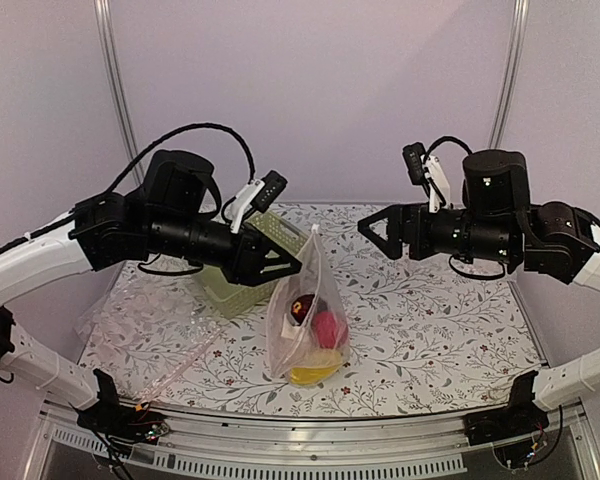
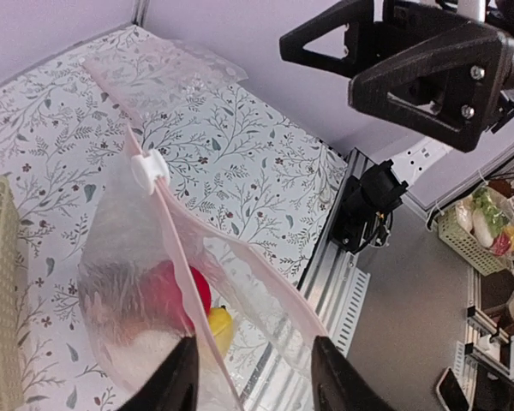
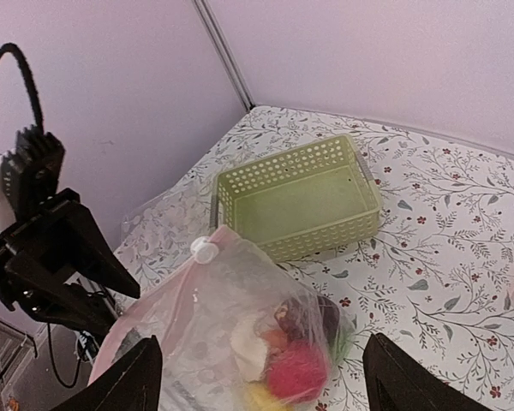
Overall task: Place the food in the zip-top bag and seal the zipper
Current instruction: Pick up the zipper food storage bag at the center of the board.
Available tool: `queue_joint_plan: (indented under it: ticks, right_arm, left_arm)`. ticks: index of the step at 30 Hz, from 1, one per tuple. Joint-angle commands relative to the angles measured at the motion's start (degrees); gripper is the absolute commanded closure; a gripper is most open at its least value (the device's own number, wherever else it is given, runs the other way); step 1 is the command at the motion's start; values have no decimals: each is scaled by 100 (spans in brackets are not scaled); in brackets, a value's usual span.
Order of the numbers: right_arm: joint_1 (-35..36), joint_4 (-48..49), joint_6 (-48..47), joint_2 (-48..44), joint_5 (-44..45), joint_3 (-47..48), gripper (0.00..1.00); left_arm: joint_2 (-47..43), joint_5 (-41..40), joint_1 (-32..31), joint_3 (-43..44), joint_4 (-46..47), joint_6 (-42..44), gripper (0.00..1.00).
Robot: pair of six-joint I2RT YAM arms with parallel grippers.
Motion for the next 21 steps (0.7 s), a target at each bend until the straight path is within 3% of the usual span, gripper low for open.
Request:
queue_joint_plan:
  ticks: [1, 5, 11, 13, 14, 18, 21]
  right_arm:
    - [-297, -54, 112, -2, -192, -283, 17]
    - [-507, 31, 28, 93, -385, -358, 15]
    - [-604, 192, 34, 171, -447, -518, 15]
    - [-610, 214, 34, 209, -412, -571, 15]
    - [-614, 234, 30, 226, -406, -605, 15]
    - [-636, 412, -54, 230, -586, -703, 14]
    - [-729, 666, -165, 176, -913, -815, 12]
  left_arm:
    - [426, -224, 65, 554, -612, 399, 40]
    - [842, -331, 38, 1018, -812, 372, 18]
    - [1368, -1010, -10, 1664, -1322, 190, 4]
    - [1444, -1097, -17, 1711, -1352, 137, 3]
    - [1479, -1128, -18, 1741, -1391, 132, 6]
    - [1560, -1098, -34, 1816, -1493, 124, 45]
    - [1521, -1055, -69, 1820, -1457, 157, 58]
